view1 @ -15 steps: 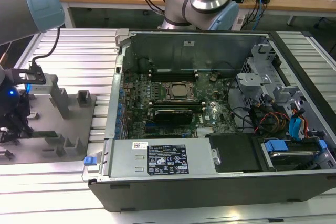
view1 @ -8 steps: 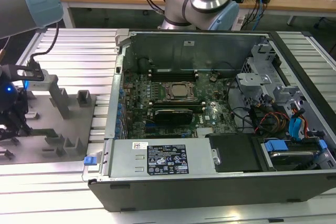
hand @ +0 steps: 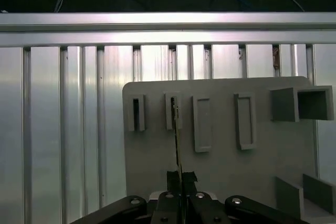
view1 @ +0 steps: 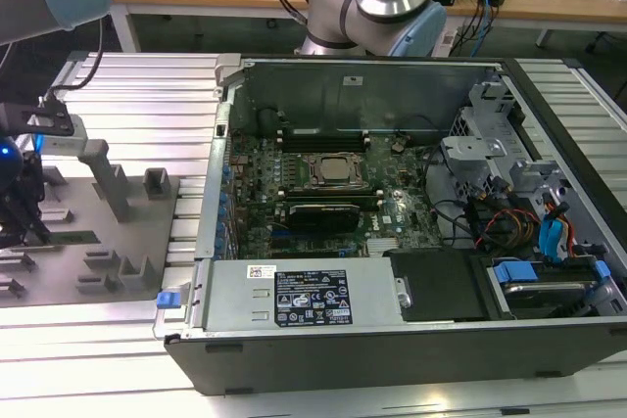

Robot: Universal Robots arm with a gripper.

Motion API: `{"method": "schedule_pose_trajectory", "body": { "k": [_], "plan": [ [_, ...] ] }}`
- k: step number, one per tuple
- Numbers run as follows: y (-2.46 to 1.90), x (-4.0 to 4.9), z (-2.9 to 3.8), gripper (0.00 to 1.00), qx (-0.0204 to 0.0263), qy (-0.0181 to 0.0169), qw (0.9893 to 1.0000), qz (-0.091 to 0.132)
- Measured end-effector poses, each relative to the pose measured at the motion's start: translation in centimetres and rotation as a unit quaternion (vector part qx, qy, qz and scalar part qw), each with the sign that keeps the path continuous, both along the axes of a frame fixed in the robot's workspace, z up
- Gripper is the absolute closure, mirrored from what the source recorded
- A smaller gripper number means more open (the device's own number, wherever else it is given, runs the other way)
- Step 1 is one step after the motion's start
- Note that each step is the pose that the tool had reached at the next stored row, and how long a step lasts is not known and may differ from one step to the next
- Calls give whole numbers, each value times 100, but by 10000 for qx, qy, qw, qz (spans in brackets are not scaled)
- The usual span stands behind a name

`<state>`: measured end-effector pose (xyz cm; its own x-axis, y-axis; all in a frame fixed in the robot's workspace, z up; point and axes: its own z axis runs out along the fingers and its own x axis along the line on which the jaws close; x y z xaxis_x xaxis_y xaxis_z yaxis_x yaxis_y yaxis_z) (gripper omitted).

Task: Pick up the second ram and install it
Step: 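Pick up the second ram and move it above second insertion slot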

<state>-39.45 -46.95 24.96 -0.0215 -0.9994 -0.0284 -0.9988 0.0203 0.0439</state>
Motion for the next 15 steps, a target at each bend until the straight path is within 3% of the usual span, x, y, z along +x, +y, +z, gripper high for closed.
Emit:
{"method": "schedule_pose_trajectory", "body": {
  "k": [15],
  "plan": [
    [0,0,252,86,0,0,10000,0]
  ]
}}
